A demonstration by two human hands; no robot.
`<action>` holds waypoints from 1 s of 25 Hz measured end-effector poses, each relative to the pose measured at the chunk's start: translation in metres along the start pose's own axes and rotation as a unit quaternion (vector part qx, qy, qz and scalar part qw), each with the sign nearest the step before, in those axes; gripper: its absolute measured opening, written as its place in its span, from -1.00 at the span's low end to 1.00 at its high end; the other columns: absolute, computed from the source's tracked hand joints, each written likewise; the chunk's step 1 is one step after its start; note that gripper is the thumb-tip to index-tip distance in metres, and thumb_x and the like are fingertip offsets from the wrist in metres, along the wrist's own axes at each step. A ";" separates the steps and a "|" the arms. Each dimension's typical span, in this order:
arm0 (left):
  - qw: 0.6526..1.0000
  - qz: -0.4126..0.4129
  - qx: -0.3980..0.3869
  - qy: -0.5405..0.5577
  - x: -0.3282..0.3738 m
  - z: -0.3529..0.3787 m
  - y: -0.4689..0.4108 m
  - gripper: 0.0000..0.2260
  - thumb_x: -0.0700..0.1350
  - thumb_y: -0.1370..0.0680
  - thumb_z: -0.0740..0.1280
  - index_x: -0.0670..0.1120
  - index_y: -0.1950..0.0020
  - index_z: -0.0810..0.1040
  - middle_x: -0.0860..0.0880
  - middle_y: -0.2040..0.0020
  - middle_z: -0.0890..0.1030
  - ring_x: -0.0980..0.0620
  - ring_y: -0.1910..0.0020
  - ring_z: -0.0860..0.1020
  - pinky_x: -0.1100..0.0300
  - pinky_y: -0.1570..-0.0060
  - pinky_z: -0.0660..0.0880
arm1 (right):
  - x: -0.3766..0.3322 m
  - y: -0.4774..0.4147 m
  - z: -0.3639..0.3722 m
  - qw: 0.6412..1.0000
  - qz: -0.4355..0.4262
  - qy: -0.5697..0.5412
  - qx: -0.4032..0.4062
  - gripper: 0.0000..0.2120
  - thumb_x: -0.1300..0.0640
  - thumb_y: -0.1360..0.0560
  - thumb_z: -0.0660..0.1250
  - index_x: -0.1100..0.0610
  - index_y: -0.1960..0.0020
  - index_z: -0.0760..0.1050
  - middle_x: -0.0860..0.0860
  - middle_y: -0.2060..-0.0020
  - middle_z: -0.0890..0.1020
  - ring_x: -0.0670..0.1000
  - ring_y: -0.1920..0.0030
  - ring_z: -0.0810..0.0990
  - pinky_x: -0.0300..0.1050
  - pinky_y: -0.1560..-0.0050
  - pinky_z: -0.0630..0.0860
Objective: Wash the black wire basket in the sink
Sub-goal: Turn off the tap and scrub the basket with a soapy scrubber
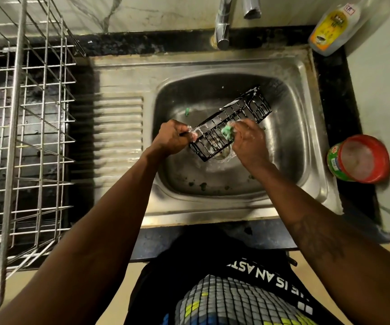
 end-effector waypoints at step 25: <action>0.999 0.001 -0.031 0.010 0.001 -0.004 -0.006 -0.91 -0.06 -0.53 0.49 -0.05 0.08 0.76 0.03 0.14 0.74 0.16 0.10 0.67 0.32 -0.01 0.52 | -0.020 -0.054 0.034 0.992 -0.112 0.008 -0.064 -0.66 0.41 -0.42 0.23 0.19 -0.09 0.62 0.15 0.00 0.56 0.08 0.02 0.53 -0.18 0.02 0.49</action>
Point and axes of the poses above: each hand's wrist, its own y-axis away from the middle knuckle, its own z-axis out of the palm, x = y × z, the point moved 8 cm from there along -y, towards the middle knuckle
